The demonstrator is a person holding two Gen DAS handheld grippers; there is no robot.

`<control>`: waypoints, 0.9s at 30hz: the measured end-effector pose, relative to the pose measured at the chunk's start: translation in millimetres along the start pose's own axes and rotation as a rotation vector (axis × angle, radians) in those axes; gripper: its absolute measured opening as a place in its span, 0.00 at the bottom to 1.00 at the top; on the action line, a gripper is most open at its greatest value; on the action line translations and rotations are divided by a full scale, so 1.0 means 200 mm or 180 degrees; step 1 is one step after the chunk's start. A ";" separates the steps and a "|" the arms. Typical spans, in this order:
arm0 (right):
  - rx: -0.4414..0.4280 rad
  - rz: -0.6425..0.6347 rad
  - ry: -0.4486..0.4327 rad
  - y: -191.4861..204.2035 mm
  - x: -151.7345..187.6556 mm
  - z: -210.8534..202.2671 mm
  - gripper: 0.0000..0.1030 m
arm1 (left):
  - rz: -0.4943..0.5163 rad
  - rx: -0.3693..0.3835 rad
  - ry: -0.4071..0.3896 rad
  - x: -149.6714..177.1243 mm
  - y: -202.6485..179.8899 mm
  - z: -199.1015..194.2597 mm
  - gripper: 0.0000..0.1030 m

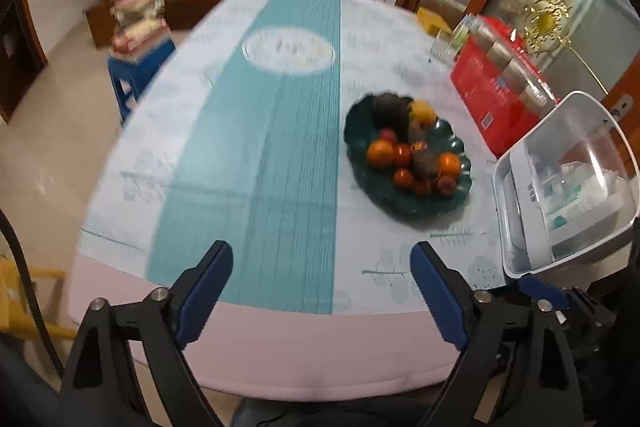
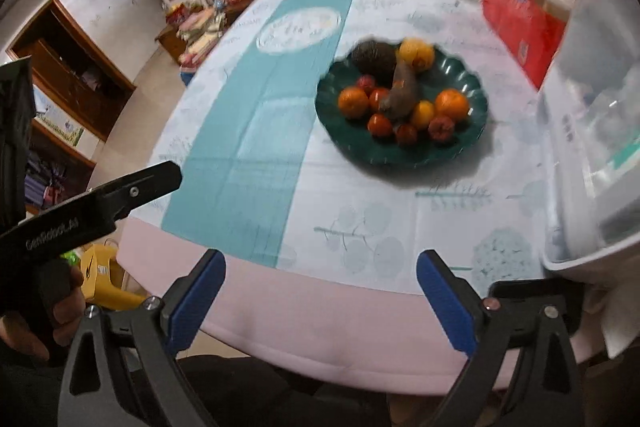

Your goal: Organize fruits

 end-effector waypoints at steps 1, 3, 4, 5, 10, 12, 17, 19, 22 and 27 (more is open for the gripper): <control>-0.0052 0.0044 -0.0036 0.01 -0.01 -0.04 0.94 | 0.0034 -0.0023 -0.0071 -0.01 -0.01 -0.06 0.91; -0.0096 0.0100 -0.0128 0.04 -0.02 -0.13 0.94 | 0.0114 -0.0021 -0.0159 -0.02 -0.03 -0.14 0.92; -0.0089 0.0071 -0.0206 0.06 -0.02 -0.17 0.94 | 0.0191 -0.0035 -0.0200 -0.02 -0.04 -0.18 0.93; -0.0069 0.0042 -0.0254 0.08 -0.02 -0.20 0.95 | 0.0239 -0.0047 -0.0244 -0.02 -0.05 -0.21 0.93; 0.0146 0.0037 -0.0477 0.14 0.04 -0.30 0.99 | 0.0264 -0.0183 -0.0342 0.02 -0.05 -0.31 0.93; 0.0227 0.0051 -0.0499 0.14 0.07 -0.31 1.00 | 0.0262 -0.0226 -0.0303 0.05 -0.04 -0.31 0.93; 0.0269 0.0069 -0.0477 0.15 0.14 -0.30 1.00 | 0.0287 -0.0327 -0.0292 0.12 -0.04 -0.31 0.93; 0.0316 0.0047 -0.0497 0.16 0.16 -0.29 1.00 | 0.0273 -0.0382 -0.0290 0.15 -0.03 -0.31 0.96; 0.0286 0.0065 -0.0507 0.17 0.19 -0.29 1.00 | 0.0268 -0.0415 -0.0286 0.17 -0.03 -0.30 0.98; 0.0302 0.0095 -0.0537 0.15 0.19 -0.30 1.00 | 0.0287 -0.0477 -0.0385 0.18 -0.04 -0.33 0.99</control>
Point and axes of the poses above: each gripper's, at about its wrist camera, not at the fingertips, and z roughly the way its jaws point, y to its left, x to its underside, the point moved 3 cm from there along z, roughly the way its jaws point, and after that the axes turned 2 degrees about z, right-handed, at the moved point
